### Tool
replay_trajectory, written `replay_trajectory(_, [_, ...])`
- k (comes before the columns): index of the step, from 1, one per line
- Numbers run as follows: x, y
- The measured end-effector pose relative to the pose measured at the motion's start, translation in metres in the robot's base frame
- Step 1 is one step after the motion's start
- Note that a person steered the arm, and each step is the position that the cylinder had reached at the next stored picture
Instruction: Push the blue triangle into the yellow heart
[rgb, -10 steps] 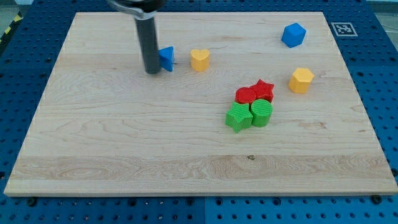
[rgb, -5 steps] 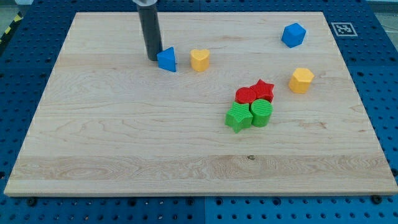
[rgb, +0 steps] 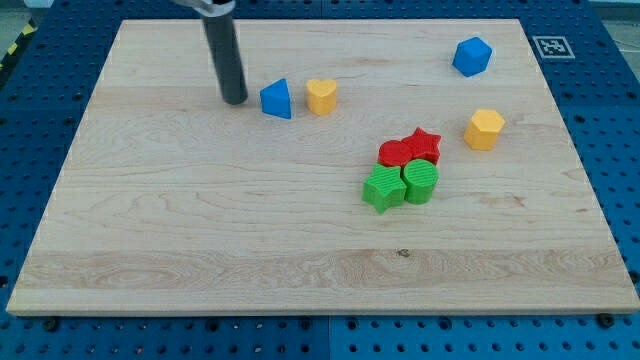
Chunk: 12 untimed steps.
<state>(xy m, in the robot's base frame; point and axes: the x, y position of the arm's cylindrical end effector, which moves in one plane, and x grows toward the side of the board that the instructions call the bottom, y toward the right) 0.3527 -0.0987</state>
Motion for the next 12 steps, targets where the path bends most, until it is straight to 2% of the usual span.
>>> replay_trajectory(2, [-0.001, 0.058])
replay_trajectory(3, [-0.001, 0.036])
replay_trajectory(4, [0.0, -0.011])
replay_trajectory(5, [0.015, -0.034])
replay_trajectory(6, [0.032, -0.027])
replay_trajectory(8, [0.033, 0.06])
replay_trajectory(9, [0.033, 0.065])
replay_trajectory(10, [0.021, 0.049])
replay_trajectory(11, [-0.032, 0.04])
replay_trajectory(12, [-0.076, 0.093])
